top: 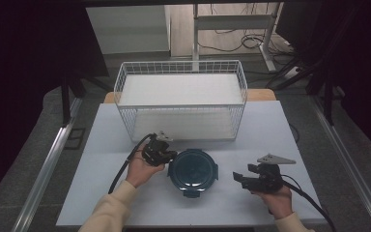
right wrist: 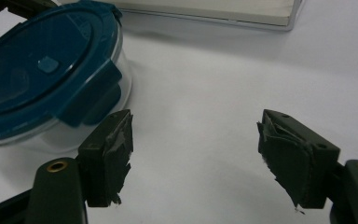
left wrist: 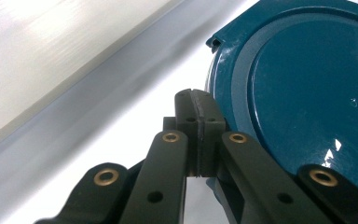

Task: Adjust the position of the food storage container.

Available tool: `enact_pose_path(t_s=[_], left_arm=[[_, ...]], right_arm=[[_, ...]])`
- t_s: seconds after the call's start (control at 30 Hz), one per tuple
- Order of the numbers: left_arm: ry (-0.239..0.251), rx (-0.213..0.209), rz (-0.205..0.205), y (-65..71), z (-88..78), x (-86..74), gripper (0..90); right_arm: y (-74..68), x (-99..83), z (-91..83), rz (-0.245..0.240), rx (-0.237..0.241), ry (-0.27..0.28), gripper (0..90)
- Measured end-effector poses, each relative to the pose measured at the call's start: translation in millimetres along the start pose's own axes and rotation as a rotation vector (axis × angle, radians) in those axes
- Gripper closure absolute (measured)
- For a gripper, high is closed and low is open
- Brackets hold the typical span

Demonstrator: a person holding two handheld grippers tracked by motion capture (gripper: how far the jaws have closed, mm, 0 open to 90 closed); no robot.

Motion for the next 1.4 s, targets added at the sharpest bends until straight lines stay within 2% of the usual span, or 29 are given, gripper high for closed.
enact_pose_path(t_s=[0.07,0.3,0.37,0.4,0.43,0.47,0.53,0.63,0.67,0.7,0.73,0.77,0.87,0.97,1.03,1.07,1.1,1.13,1.4], left_arm=[[0.005,-0.002,0.009,5.8,3.0,2.4,90.0],[0.015,0.003,0.034,7.0,3.6,3.0,90.0],[0.045,0.009,0.022,7.5,0.2,4.2,90.0],[0.068,0.035,0.022,6.1,-5.1,4.8,90.0],[0.083,0.043,0.023,4.6,-9.2,5.0,90.0],[0.107,0.046,0.001,4.4,-15.0,4.5,89.8],[0.152,0.073,0.004,3.9,-31.0,1.2,88.5],[0.197,0.063,-0.025,8.7,-48.2,-6.2,80.7],[0.225,0.046,-0.068,13.5,-58.4,-13.0,70.1],[0.225,0.046,-0.068,13.5,-58.4,-13.0,62.6],[0.236,0.034,-0.089,15.7,-62.4,-16.6,56.0],[0.242,0.028,-0.102,17.4,-65.8,-20.2,56.0],[0.236,0.026,-0.155,19.6,-74.6,-31.1,38.1],[0.256,-0.003,-0.242,17.1,-85.0,-40.3,34.4],[0.251,0.001,-0.251,14.0,-89.8,-44.0,32.3],[0.265,0.018,-0.262,10.8,-93.2,-45.4,32.1],[0.271,0.03,-0.275,7.8,-95.4,-47.4,32.1],[0.267,0.03,-0.295,5.0,-96.5,-52.6,30.6],[0.237,0.007,-0.313,6.2,-89.2,-62.9,29.3]], right_arm=[[0.0,0.3,-0.4,0.001,0.001,0.002,25.9],[-0.1,1.4,-1.7,-0.009,0.005,0.011,26.1],[-0.3,2.2,-2.8,-0.012,0.007,0.016,26.2],[-0.3,2.8,-3.3,-0.011,0.007,0.022,26.2],[-0.5,3.6,-4.3,-0.011,0.011,0.026,26.2],[-0.5,4.2,-4.7,-0.015,0.013,0.032,26.2],[-1.3,6.5,-5.9,-0.018,0.029,0.046,26.2],[-3.3,10.1,-7.1,-0.019,0.051,0.06,26.1],[-7.9,12.7,-8.1,-0.016,0.083,0.072,26.0],[-7.9,12.7,-8.1,-0.016,0.083,0.072,26.0],[-11.8,14.4,-9.4,-0.038,0.09,0.077,25.9],[-11.8,14.4,-9.4,-0.038,0.09,0.077,25.9],[-15.9,15.8,-9.2,-0.054,0.099,0.081,25.8],[-18.2,16.2,-8.9,-0.058,0.108,0.079,25.8],[-21.1,17.2,-8.5,-0.056,0.124,0.08,24.6],[-25.1,18.7,-8.7,-0.033,0.159,0.086,23.7],[-25.1,18.7,-8.7,-0.033,0.159,0.086,23.7],[-28.4,19.6,-8.3,-0.021,0.18,0.089,23.4],[-30.7,20.1,-4.5,-0.024,0.179,0.074,22.5]])
Point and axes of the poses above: each handheld gripper's, and its own axes: z roughly forward along the jaws, x roughly out of its top, y roughly to its right, the point moved 6 cm from there along z, roughly forward along the jaws, and after that the axes turned 5 degrees about y, right-handed, at the moved point
